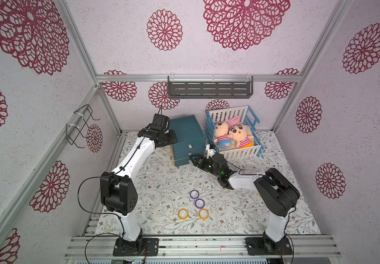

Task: Place the transparent tape into the drawer according to color
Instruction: Open the drawer in the storage box.

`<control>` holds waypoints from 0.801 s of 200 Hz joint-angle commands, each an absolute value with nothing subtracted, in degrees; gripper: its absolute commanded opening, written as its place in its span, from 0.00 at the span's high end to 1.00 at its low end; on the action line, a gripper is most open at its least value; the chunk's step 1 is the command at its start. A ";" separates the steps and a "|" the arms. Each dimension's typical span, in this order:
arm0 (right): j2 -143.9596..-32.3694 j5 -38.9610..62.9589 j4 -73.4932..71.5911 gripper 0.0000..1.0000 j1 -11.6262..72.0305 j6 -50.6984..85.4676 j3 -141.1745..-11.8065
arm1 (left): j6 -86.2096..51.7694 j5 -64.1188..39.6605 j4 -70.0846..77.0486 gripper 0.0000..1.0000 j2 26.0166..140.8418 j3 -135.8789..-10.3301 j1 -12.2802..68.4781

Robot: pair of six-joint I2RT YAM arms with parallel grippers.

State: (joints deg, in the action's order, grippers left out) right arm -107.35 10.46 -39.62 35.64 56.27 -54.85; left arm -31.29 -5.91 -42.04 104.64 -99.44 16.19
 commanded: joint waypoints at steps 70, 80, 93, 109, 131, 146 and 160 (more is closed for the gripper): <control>-113.56 12.22 -49.54 0.44 33.93 65.00 -58.70 | -30.49 -6.94 -43.33 0.63 104.41 -98.00 16.00; -114.11 12.31 -49.98 0.45 33.73 65.62 -59.10 | -30.58 -6.94 -43.24 0.63 104.43 -98.00 16.00; -114.79 12.48 -50.41 0.46 33.68 66.16 -59.65 | -30.52 -6.94 -43.33 0.63 104.34 -97.93 15.95; -115.47 12.68 -51.03 0.47 33.51 66.90 -60.06 | -30.47 -6.95 -43.49 0.63 104.24 -98.02 15.99; -116.56 12.91 -51.76 0.49 33.40 67.73 -60.53 | -30.30 -6.90 -43.73 0.63 103.89 -98.00 16.00; -117.13 13.17 -52.31 0.50 33.42 68.23 -60.81 | -30.22 -6.77 -43.92 0.63 103.80 -98.07 15.99; -117.58 13.36 -52.52 0.50 33.40 68.47 -61.19 | -30.23 -6.62 -43.97 0.63 103.71 -98.06 15.99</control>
State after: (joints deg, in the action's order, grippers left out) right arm -116.84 12.16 -49.25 33.85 67.13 -59.44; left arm -31.29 -6.11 -41.91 104.60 -99.35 16.16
